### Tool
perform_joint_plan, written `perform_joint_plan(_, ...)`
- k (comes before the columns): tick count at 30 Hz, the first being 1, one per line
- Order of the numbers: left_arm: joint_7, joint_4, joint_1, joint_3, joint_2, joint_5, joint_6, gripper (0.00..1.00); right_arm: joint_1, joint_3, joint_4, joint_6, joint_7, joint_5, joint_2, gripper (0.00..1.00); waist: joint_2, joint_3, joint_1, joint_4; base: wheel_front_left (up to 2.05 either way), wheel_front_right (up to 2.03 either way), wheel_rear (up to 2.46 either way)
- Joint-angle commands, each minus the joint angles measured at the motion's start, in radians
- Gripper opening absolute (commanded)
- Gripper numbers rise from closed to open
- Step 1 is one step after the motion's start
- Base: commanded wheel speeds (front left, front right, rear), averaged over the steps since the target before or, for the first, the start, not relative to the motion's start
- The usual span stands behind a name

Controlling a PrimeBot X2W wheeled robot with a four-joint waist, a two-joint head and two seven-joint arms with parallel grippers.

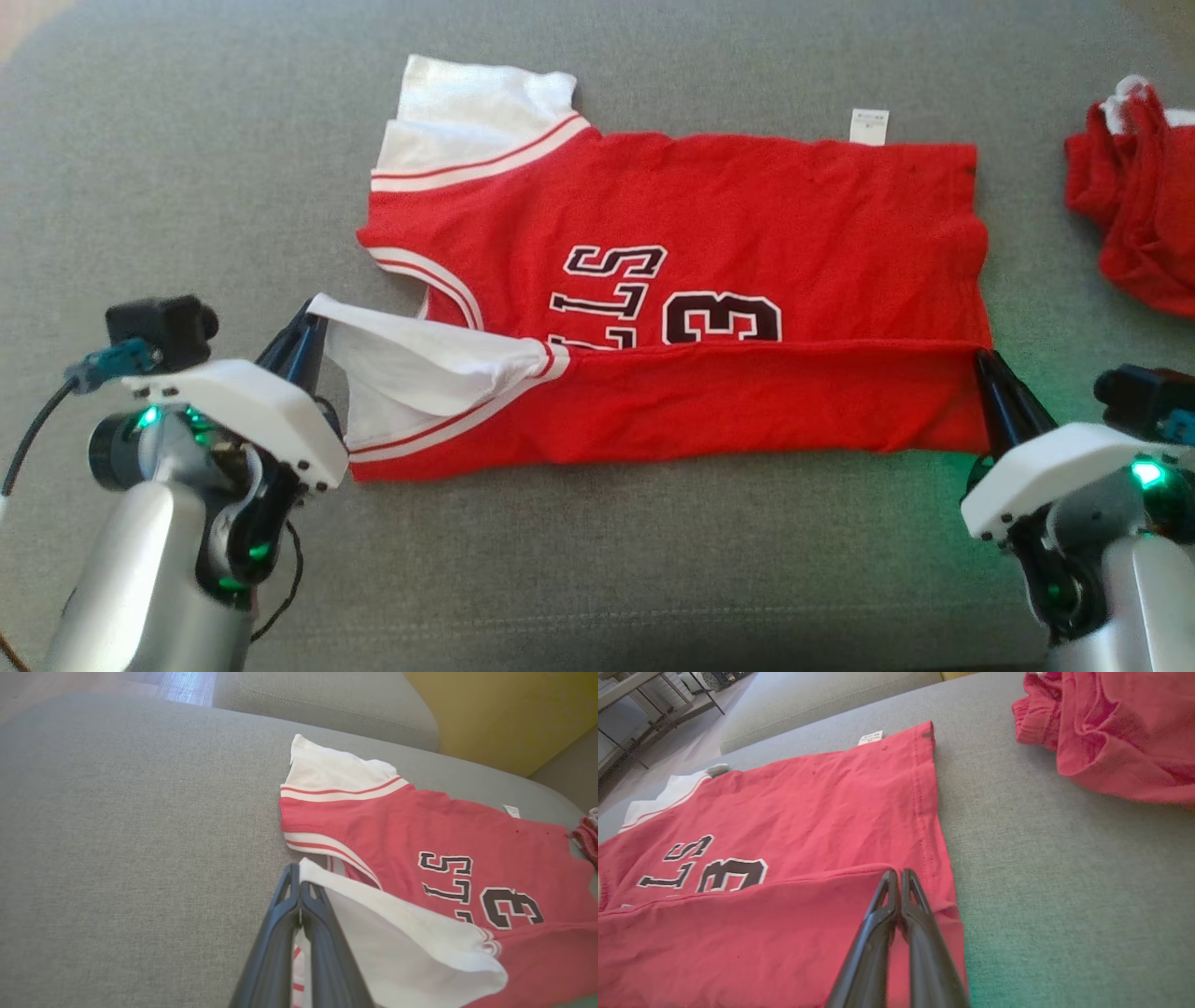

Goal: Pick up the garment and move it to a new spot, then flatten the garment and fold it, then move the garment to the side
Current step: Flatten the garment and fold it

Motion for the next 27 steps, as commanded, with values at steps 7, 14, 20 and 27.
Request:
perform_joint_plan(7, -0.051, 0.110, -0.095, 0.023, 0.005, -0.022, -0.047, 0.35, -0.064, 0.036, 0.058, 0.004, -0.031, -0.001, -0.029, 0.00, 0.0000, 0.034, 0.0000, -0.011, 0.00, 0.00, 0.00)
perform_joint_plan(14, -0.184, 0.148, -0.048, 0.043, -0.015, -0.019, -0.050, 1.00, -0.049, 0.053, 0.061, 0.004, -0.126, 0.017, -0.024, 1.00, 0.0000, -0.006, 0.0000, -0.019, 0.00, 0.00, 0.00)
perform_joint_plan(20, -0.399, 0.097, 0.046, 0.065, -0.045, 0.043, 0.000, 1.00, -0.013, 0.075, 0.013, 0.004, -0.271, 0.006, -0.024, 1.00, 0.0000, -0.055, 0.0000, -0.018, 0.00, 0.00, 0.00)
perform_joint_plan(27, -0.507, 0.036, 0.152, 0.062, -0.062, 0.119, 0.052, 1.00, 0.037, 0.106, -0.048, 0.004, -0.384, -0.090, -0.034, 1.00, 0.0000, -0.107, 0.0000, -0.018, 0.00, 0.00, 0.00)
